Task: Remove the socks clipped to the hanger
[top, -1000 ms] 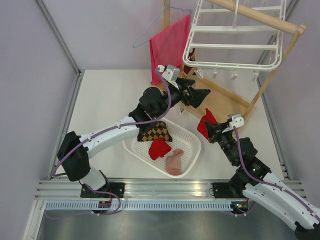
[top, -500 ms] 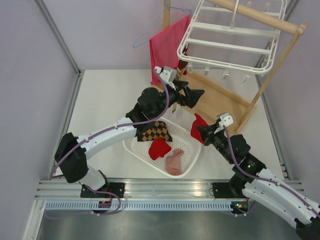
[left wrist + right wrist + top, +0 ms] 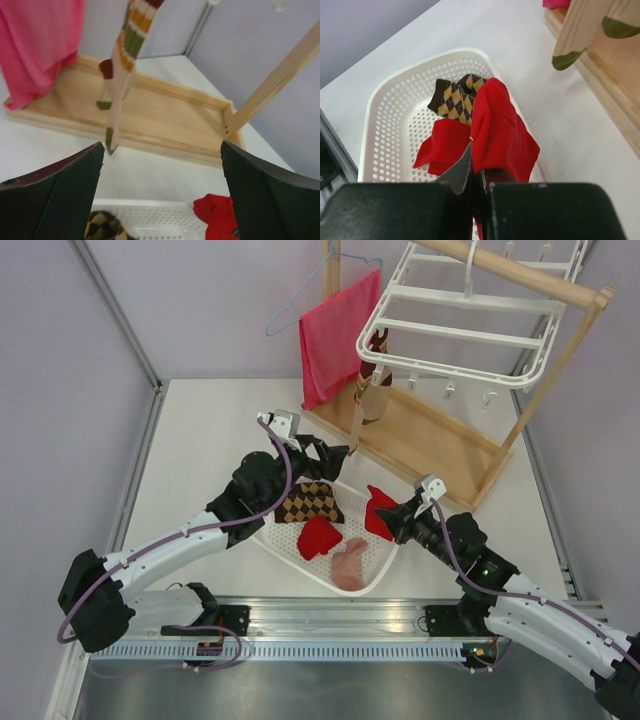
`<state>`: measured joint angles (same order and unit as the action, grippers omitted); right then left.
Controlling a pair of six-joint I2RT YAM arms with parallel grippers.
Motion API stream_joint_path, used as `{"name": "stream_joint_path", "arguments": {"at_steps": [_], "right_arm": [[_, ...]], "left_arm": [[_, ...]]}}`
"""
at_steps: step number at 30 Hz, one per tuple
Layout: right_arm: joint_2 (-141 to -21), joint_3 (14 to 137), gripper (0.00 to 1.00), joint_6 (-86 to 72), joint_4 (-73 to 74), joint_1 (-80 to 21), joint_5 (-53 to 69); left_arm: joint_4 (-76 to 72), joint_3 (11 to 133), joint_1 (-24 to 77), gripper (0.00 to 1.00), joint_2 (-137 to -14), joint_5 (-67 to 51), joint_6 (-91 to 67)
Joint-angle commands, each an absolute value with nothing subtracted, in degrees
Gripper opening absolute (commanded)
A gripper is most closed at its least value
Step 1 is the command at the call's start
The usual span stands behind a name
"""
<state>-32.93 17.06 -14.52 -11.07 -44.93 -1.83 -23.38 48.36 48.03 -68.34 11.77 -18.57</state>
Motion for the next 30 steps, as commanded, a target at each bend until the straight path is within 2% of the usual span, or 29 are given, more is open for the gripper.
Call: {"name": "stream_joint_path", "arguments": {"at_steps": [1,14,26,28,29,30], "right_arm": [[-34.01,17.14,0.02,-16.43,-15.73,-45.97,-0.09],[-40.34,12.04,0.02,-23.29,-24.43,-53.08,-2.1],[-48.6,14.59,0.03,-23.03,-20.21,-56.34,-8.79],[-48.43,14.77,0.1,-23.03,-20.74,-56.43,-8.7],[-48.43,15.03,0.36,-22.94,-20.74,-56.34,-8.7],[-48.51,15.2,0.53,-22.94,-20.13,-56.34,-8.88]], "left_arm": [[-20.4,45.01,46.76,1.0,-63.48,16.08,-18.54],[-13.1,32.43,44.91,1.0,-48.88,22.94,-22.32],[-10.72,31.64,44.03,1.0,-47.9,24.43,-23.2],[-10.72,31.47,43.77,1.0,-47.55,24.52,-23.29],[-10.81,31.46,43.68,1.0,-47.55,24.43,-23.2],[-10.81,31.46,43.59,1.0,-47.46,24.35,-23.2]]}}
